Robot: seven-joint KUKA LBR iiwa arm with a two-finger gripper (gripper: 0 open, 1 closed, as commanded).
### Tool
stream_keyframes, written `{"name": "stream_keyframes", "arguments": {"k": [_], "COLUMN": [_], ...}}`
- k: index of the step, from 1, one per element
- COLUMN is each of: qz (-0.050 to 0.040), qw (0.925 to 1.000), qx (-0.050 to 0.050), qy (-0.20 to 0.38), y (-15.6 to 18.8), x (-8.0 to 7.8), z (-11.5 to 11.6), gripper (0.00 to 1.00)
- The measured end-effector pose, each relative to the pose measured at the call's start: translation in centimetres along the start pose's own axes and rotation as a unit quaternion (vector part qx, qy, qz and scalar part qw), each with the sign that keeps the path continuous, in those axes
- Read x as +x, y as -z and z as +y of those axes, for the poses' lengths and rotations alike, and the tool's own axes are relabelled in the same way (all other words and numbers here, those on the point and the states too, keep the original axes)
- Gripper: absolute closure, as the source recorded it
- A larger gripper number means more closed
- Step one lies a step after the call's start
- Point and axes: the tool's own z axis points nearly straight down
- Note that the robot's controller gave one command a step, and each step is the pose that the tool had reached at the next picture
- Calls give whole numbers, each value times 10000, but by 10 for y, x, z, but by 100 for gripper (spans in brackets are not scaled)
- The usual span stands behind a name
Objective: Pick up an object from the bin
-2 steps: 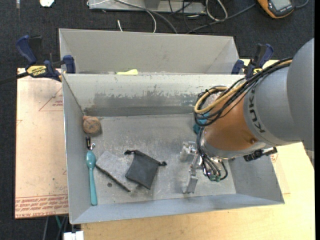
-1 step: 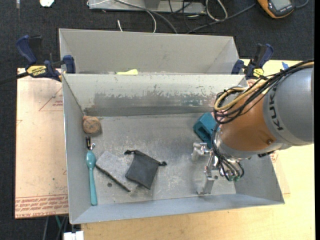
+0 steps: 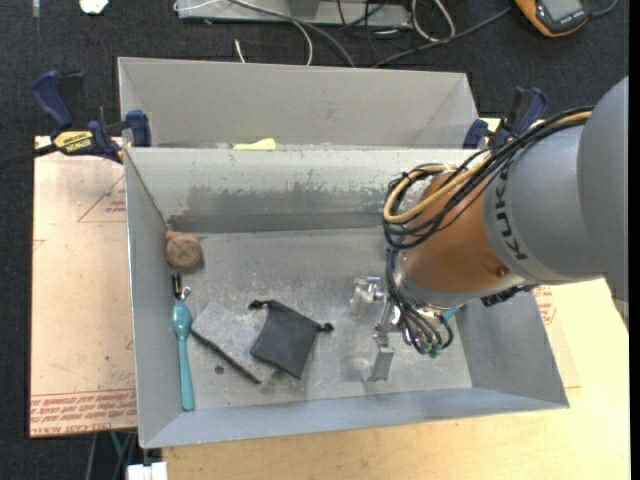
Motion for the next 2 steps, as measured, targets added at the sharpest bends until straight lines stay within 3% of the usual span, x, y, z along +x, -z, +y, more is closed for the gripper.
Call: {"name": "stream_keyframes", "arguments": {"k": [1, 2], "qz": [0, 1], "qw": [9999, 10000], "qx": [7, 11], "qy": [132, -73], "y": [6, 33], "x": [-3, 5], "z": [29, 56], "gripper": [0, 0]}}
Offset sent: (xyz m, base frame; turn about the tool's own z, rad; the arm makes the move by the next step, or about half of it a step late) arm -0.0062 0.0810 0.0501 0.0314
